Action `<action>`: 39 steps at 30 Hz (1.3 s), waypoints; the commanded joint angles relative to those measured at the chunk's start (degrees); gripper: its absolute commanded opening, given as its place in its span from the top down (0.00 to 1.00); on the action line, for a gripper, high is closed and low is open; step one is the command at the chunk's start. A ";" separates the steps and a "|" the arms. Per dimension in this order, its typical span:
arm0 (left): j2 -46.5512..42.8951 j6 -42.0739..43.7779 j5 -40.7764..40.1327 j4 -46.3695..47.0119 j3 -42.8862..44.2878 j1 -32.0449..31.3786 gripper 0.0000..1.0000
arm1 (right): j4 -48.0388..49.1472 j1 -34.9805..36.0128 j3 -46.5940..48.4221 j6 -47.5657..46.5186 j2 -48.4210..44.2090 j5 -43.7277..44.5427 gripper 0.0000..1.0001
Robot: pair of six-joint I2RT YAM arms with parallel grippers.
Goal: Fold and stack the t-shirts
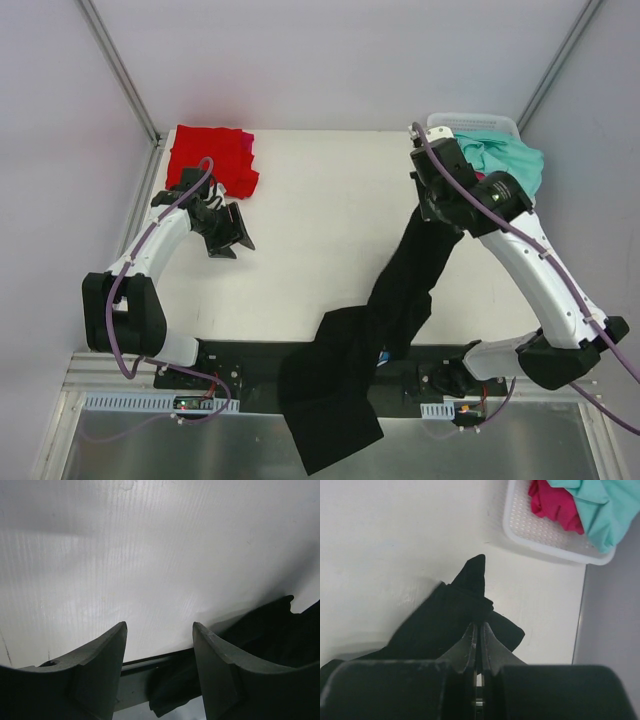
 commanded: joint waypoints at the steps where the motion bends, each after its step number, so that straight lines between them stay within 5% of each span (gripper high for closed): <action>1: -0.65 -0.18 -1.48 -0.39 1.09 -0.34 0.45 | 0.99 -1.06 -0.18 0.58 0.13 9.01 0.99; 11: -1.18 -0.27 -1.56 -0.39 1.26 -0.43 0.45 | -6.40 -4.21 -8.00 10.06 3.21 26.06 0.99; 18: -1.18 -0.18 -1.21 -0.48 0.74 -0.43 0.45 | 2.02 -21.33 -10.81 12.37 -0.30 28.45 0.99; 23: -1.18 0.43 -1.39 -0.57 0.47 -0.43 0.45 | 3.71 -31.36 -4.78 10.42 1.71 20.55 0.99; 27: -1.27 0.43 -1.48 -0.65 0.30 -0.43 0.45 | 4.05 -31.29 -3.00 9.90 4.18 16.42 0.99; 30: -0.92 0.43 -1.39 -0.57 0.12 -0.43 0.45 | 6.95 -30.33 -0.64 5.43 4.88 3.88 0.99; 31: -0.83 0.26 -1.30 -0.65 0.21 -0.43 0.45 | 8.44 -29.63 0.07 3.06 5.58 -6.52 0.99; 36: -0.21 -0.01 -0.86 -0.39 0.56 -0.43 0.45 | 6.27 -12.95 8.15 -6.61 11.89 -19.00 0.99; 39: -0.30 0.17 -0.86 -0.39 0.47 -0.43 0.45 | 1.61 -4.94 16.84 -8.64 18.49 -36.73 0.99</action>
